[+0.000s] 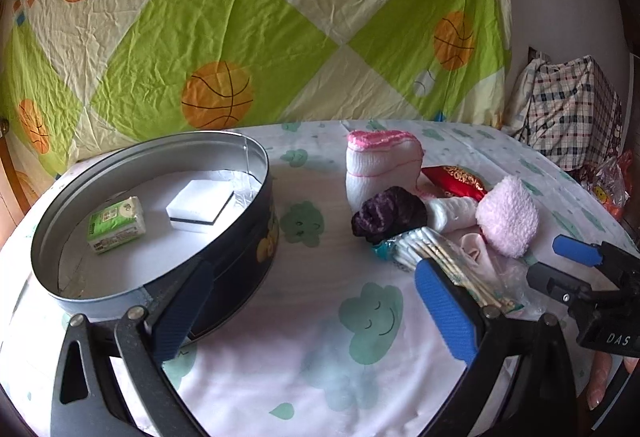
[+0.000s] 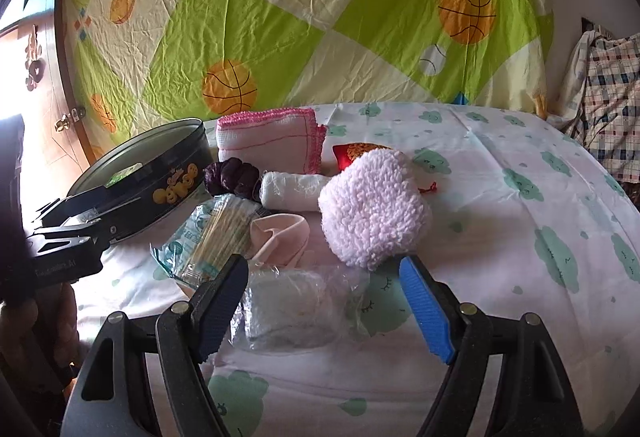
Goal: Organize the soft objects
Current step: 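Grasp the clear plastic bag with the right tool and lift it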
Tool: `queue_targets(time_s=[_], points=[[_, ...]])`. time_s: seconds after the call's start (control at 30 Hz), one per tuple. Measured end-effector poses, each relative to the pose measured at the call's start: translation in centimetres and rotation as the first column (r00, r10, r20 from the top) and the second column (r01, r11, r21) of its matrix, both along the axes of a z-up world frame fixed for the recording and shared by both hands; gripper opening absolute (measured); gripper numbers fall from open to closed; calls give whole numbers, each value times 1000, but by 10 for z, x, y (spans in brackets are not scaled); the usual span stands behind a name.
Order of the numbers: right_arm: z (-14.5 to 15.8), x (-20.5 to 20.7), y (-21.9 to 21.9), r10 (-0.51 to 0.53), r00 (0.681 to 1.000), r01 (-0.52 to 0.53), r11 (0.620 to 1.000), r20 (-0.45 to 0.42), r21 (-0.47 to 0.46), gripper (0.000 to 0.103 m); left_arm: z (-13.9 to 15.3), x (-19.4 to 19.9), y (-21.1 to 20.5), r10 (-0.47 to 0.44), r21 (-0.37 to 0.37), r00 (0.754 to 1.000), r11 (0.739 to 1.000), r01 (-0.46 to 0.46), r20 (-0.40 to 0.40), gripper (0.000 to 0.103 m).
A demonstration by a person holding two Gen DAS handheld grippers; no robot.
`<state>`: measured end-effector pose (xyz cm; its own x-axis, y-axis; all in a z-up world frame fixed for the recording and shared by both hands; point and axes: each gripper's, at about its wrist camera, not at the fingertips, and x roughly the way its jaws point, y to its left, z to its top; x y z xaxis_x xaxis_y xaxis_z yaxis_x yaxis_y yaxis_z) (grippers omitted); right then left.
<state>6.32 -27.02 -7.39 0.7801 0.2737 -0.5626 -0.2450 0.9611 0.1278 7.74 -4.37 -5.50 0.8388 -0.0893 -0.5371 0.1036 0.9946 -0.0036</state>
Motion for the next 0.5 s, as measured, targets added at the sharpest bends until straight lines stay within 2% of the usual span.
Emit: queue_targets(time_s=[0.2, 0.33, 0.4, 0.5], points=[[-11, 8, 3, 33, 997, -33, 999, -75, 7, 80, -4, 0, -2, 1, 18, 1000, 1000, -1, -14, 102], [-16, 17, 10, 43, 989, -48, 998, -138, -28, 79, -4, 0, -3, -2, 24, 1000, 1000, 2, -11, 102], [-18, 17, 13, 56, 988, -63, 997, -145, -49, 73, -4, 0, -3, -6, 24, 1000, 1000, 6, -13, 102], [-20, 15, 20, 68, 989, -81, 993, -135, -90, 57, -4, 0, -3, -4, 14, 1000, 1000, 4, -4, 102]])
